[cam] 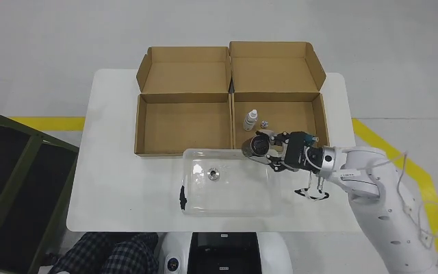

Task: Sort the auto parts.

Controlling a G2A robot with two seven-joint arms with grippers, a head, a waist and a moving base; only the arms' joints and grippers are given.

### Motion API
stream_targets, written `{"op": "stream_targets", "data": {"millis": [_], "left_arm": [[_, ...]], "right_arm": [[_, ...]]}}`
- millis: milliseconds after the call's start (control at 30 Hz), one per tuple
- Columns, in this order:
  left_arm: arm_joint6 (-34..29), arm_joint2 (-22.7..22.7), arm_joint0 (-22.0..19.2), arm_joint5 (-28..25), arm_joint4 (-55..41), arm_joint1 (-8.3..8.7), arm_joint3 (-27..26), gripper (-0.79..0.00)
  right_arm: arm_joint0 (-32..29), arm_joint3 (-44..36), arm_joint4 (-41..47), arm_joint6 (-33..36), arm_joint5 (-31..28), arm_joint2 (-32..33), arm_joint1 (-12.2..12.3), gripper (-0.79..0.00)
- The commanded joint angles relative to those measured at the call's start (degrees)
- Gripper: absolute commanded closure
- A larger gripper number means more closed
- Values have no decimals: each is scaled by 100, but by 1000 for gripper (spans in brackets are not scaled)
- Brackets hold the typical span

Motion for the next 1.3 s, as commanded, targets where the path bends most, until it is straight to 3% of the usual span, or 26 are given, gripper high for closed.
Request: {"op": "stream_targets", "data": {"millis": [0, 500, 967, 1267], "left_arm": [[0, 0, 0, 0, 0, 0, 0, -785], [0, 0, 0, 0, 0, 0, 0, -785], [0, 0, 0, 0, 0, 0, 0, -785], [0, 0, 0, 0, 0, 0, 0, -785]], "right_arm": [[33, -4, -28, 38, 29, -63, -2, 0], [903, 246, -209, 547, 835, -1165, -181, 0], [1902, 854, -487, 866, 1922, -2444, -558, 0], [2456, 1431, -559, 1031, 2383, -2914, -796, 0]]}}
